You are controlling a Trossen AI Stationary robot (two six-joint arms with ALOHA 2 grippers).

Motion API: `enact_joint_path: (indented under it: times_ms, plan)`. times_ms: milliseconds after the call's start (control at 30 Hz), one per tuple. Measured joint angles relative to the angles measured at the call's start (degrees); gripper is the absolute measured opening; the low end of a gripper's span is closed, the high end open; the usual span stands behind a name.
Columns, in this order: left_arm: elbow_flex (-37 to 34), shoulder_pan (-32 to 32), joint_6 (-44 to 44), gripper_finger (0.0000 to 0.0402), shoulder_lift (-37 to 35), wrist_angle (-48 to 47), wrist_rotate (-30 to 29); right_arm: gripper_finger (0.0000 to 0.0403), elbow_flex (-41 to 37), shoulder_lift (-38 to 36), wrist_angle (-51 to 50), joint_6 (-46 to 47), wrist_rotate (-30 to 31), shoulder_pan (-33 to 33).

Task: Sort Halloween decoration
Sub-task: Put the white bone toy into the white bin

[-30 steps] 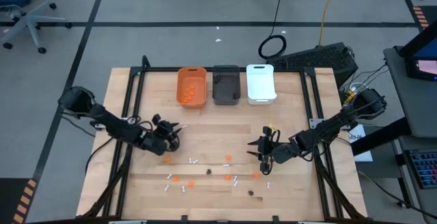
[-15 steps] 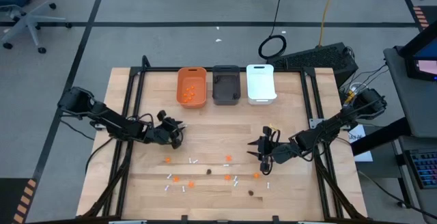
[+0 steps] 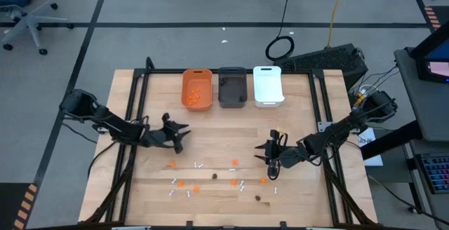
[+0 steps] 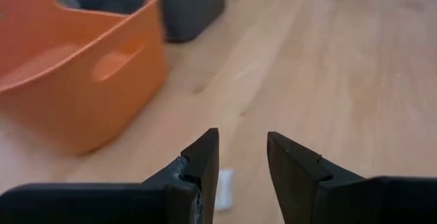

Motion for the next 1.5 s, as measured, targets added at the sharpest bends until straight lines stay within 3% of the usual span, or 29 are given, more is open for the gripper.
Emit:
enact_joint_path:
  times_ms: [67,467,767,1300,1500]
  plan:
    - [-3.1,1.0,0.1,0.0123,0.0,3.7,0.2,0.0137,0.0,0.0,-0.2,0.0,0.0,0.0]
    - [-3.0,5.2,-1.1,0.0123,0.9,2.4,6.0,0.0137,-1.7,0.0,0.5,0.1,0.0,0.0]
    - [-3.0,8.9,-1.5,0.0123,0.9,2.2,14.1,0.0137,-2.0,0.0,1.0,0.1,0.1,0.0]
    - [-1.7,9.7,-2.3,0.0123,0.9,-0.6,15.8,0.0137,-2.0,0.0,1.0,0.1,0.1,0.0]
    - [1.2,9.6,-3.3,0.0123,3.1,-6.9,14.7,0.0137,-2.0,0.0,1.0,0.1,0.1,0.0]
